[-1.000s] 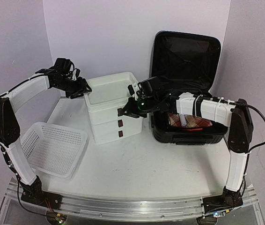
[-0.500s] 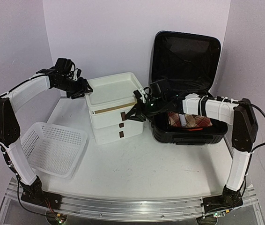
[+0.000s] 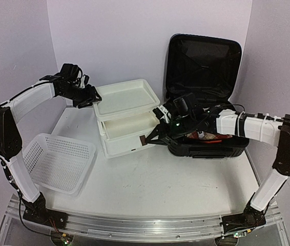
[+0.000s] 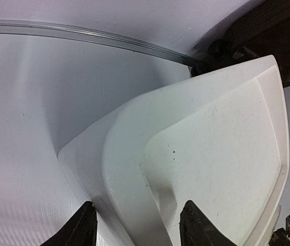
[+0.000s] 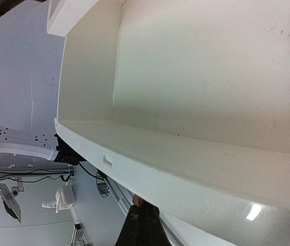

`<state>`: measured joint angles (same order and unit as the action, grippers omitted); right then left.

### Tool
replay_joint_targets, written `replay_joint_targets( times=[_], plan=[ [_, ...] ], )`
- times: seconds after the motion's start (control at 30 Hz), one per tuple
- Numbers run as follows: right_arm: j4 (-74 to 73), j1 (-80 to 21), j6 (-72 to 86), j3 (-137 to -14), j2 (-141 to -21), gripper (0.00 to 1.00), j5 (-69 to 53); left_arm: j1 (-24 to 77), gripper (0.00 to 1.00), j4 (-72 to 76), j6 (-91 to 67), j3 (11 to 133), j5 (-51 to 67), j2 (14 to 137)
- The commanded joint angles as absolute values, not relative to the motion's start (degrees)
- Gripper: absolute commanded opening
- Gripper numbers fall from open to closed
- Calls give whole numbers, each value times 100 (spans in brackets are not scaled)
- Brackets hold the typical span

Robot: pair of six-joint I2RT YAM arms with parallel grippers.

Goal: Open, take out, and arrange the luggage

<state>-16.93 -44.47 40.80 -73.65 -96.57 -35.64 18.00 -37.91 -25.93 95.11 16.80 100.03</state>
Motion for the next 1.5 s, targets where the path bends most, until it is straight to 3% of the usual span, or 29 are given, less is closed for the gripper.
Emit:
replay_joint_targets(
  times=[0.0,0.1,0.23,0.37,0.47,0.57,0.87,1.07,1.2,1.47],
  plan=[
    [-1975,-4584,3929,-7069,-9006,0,-3501,1918,55,-4184,-2374,9365,1864,10063],
    [-2012,-4594,3907,-6948,-8833,7,-3423,1916,55,-4184,-2373,9367,1862,10069],
    [-2328,-4593,3665,-7014,-8582,41,-3151,1920,55,-4184,-2373,9368,1879,10081],
    [-3295,-4558,2901,-7208,-7906,67,-2186,1916,55,-4184,-2366,9377,1887,10069],
    [-4036,-4062,2572,-7275,-7482,79,-1301,1921,55,-4188,-2364,9378,1911,10063],
    [-4495,-2883,2569,-7336,-7356,86,-1057,1918,56,-4184,-2373,9378,1954,10073],
    [-4534,332,2616,-8725,-9232,82,-2712,1925,56,-4184,-2358,9376,1966,10037],
    [-4580,1026,2338,-10175,-10991,78,-3317,1930,56,-4184,-2347,9379,2002,10068],
    [-4592,1287,2341,-10963,-11947,66,-4083,1942,56,-4185,-2332,9382,2005,10085],
    [-4579,1310,2061,-11034,-12386,59,-4242,1951,56,-4184,-2320,9404,2035,10174]
  ],
)
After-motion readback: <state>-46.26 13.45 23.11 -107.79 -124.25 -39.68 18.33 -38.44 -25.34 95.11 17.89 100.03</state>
